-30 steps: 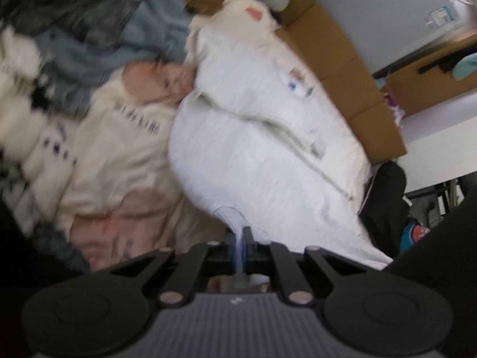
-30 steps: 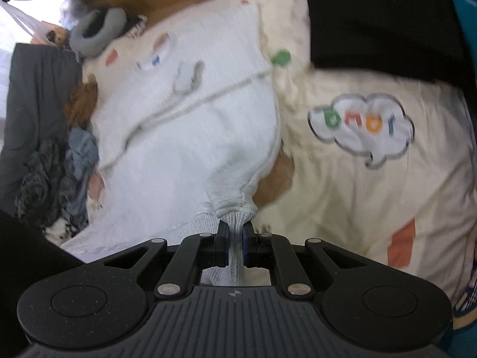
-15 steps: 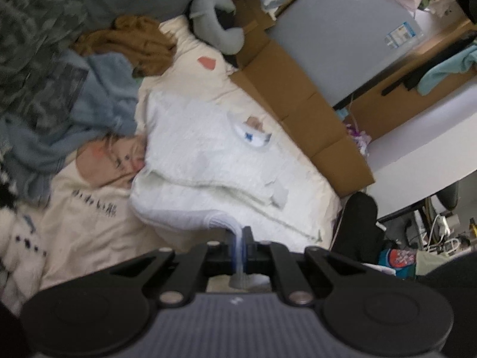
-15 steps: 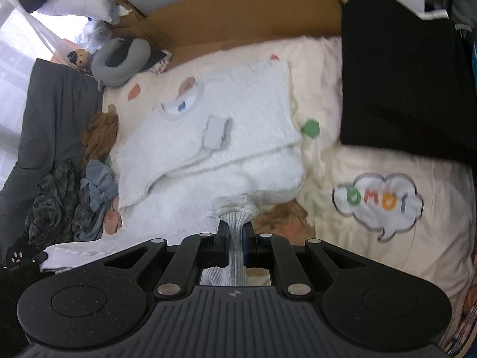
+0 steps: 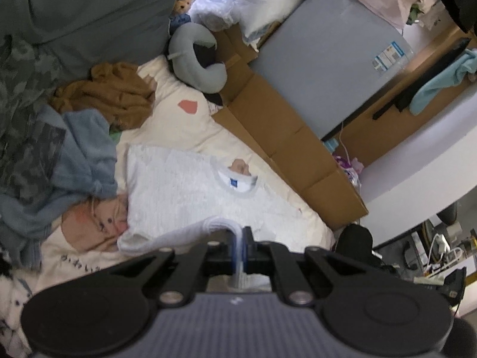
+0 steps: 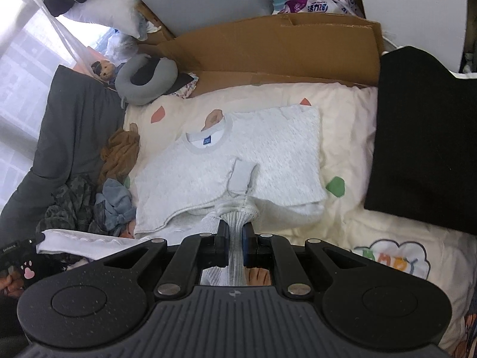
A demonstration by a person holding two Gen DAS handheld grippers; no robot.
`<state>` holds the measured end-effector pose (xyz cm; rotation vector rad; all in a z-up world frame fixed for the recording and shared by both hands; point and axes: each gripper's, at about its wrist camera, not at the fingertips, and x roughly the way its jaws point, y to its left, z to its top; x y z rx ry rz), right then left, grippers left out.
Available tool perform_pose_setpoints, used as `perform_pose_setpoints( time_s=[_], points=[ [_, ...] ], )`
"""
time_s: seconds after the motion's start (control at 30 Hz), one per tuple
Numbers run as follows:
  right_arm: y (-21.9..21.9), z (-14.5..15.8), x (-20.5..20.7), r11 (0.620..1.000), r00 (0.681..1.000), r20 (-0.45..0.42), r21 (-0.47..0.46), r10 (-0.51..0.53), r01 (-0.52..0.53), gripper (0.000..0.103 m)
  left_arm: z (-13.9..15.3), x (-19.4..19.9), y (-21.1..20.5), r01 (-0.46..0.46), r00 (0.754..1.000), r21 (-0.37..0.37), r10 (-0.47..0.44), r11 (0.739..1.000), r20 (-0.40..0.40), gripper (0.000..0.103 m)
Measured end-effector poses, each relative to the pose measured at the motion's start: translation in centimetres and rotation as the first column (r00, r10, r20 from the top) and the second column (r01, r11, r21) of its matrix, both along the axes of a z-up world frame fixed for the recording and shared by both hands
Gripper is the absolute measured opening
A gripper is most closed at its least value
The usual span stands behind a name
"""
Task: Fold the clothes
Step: 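Lay the hem down past the collar with both grippers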
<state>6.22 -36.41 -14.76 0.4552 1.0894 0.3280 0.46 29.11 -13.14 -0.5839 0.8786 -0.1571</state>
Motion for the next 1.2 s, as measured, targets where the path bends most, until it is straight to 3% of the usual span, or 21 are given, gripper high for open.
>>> perform_pose_setpoints(
  time_s=[0.2,0.6,0.9,1.2],
  points=[
    [0.1,-0.5,2.8,1.000,1.000,0.003,0.025,-0.006,0.006,0.007,-0.1,3.0,0.0,-0.005,1.000,0.018,0.005,1.000,-0.005,0.003],
    [1.6,-3.0,10.2,0.998,0.998,-0.013,0.007,-0.057,0.057,0.007,-4.4,10.6,0.9,-0.024,1.000,-0.033,0.023,0.999,-0.015,0.003],
    [4.0,-4.7,17.1,0.999,1.000,-0.021,-0.037,-0.012,0.011,0.007,-6.7,15.8,1.8,-0.061,0.998,-0.051,0.062,0.997,0.004,0.003],
    [5.0,-8.6,22.6,0.998,0.999,-0.044,-0.061,-0.008,0.005,0.007,-10.7,21.7,2.0,-0.055,0.998,-0.017,0.054,0.998,-0.016,0.003]
  ],
)
